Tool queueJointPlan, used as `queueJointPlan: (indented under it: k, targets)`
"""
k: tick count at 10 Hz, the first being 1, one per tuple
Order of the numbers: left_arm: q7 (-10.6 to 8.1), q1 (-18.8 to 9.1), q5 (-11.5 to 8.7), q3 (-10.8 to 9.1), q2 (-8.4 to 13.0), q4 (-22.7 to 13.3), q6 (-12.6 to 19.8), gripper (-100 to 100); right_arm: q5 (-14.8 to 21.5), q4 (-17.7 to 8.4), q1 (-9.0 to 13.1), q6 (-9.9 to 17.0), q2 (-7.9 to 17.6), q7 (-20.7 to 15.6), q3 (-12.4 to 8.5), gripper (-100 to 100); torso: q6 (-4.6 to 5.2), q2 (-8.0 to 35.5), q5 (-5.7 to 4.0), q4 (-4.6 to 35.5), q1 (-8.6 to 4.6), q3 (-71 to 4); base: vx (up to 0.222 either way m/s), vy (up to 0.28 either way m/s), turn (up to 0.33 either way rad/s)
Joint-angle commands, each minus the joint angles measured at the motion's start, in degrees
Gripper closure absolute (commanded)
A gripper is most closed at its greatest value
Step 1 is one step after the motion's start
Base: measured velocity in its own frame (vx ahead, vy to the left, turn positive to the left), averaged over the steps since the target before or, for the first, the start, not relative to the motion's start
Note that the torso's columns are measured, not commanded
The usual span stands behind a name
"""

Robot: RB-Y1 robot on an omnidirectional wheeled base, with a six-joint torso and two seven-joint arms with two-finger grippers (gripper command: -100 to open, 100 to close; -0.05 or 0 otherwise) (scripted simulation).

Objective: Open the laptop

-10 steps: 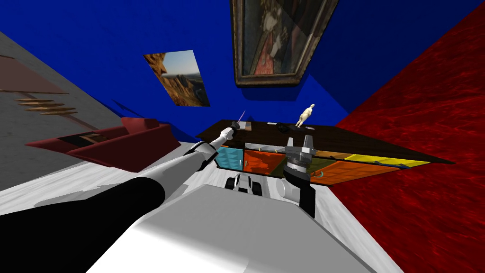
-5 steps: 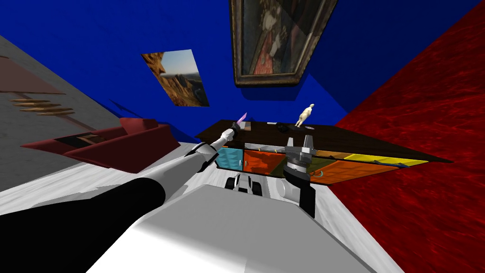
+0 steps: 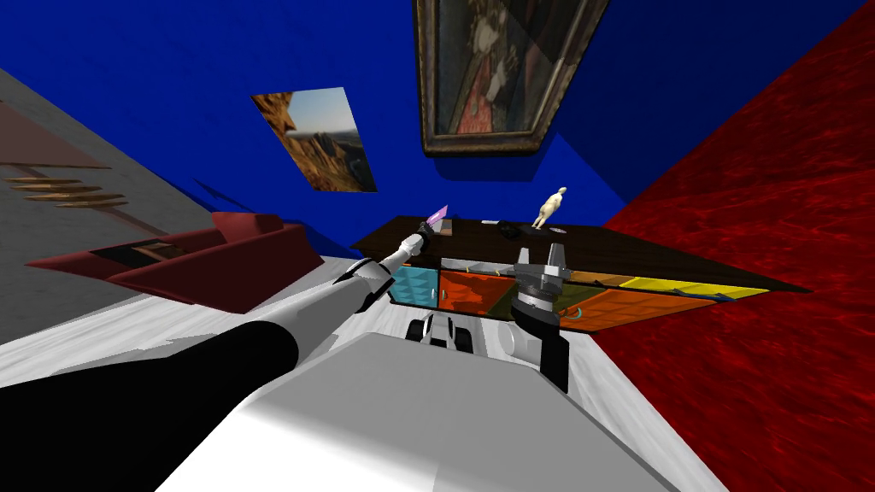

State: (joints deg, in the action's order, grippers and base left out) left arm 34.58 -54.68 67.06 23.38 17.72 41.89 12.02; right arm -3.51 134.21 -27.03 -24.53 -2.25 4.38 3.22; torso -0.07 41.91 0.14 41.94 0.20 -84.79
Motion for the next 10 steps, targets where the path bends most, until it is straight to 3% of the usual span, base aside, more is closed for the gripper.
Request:
queueJointPlan:
  k: [1,2,3,4,5,7,8,10]
  targets:
    - [0.03,0.66,2.35,0.49,-0.22,-0.46,0.55,100,0.0,0.0,0.0,0.0,0.0,0.0,0.0,0,0.02,-0.11,0.05,-0.12,0.02,-0.02,0.009,0.001,0.0]
    - [1.47,1.83,4.84,2.1,-0.17,-0.12,1.85,100,0.0,0.0,0.0,0.0,0.0,0.0,0.0,0,0.01,-0.18,0.09,-0.19,0.08,-0.05,0.029,0.011,-0.016]
    - [1.47,1.83,4.32,2.1,-0.17,-0.12,1.85,100,0.0,0.0,0.0,0.0,0.0,0.0,0.0,0,0.02,-0.22,0.19,-0.4,0.12,-0.03,0.024,0.007,-0.011]
    - [2.2,2.42,6.09,2.9,-0.14,0.05,2.5,100,0.0,0.0,0.0,0.0,0.0,0.0,0.0,0,0.02,-0.42,0.21,-0.51,0.18,-0.14,0.009,-0.008,-0.035]
    - [0.91,2.42,6.7,2.9,-0.14,0.05,2.5,100,0.0,0.0,0.01,0.0,0.0,0.0,0.01,0,-0.11,-0.62,0.27,-0.63,0.36,-0.25,0.017,-0.003,-0.005]
    - [2.2,2.42,6.09,2.9,-0.14,0.05,2.5,100,0.0,0.0,0.0,0.0,0.0,0.0,0.0,0,-0.1,-0.61,0.35,-0.76,0.43,-0.25,0.004,0.003,0.008]
    - [2.96,-0.33,4.23,2.25,1.1,-0.49,0.72,-100,0.0,0.0,0.0,0.0,0.0,0.0,0.0,0,-0.07,-0.53,0.33,-0.73,0.32,-0.24,-0.025,-0.035,0.024]
    - [2.96,-0.33,4.23,2.25,1.1,-0.49,0.72,-100,0.0,0.0,0.0,0.0,0.0,0.0,0.0,0,0.21,-0.36,0.0,-0.33,-0.17,-0.22,-0.02,-0.033,0.014]
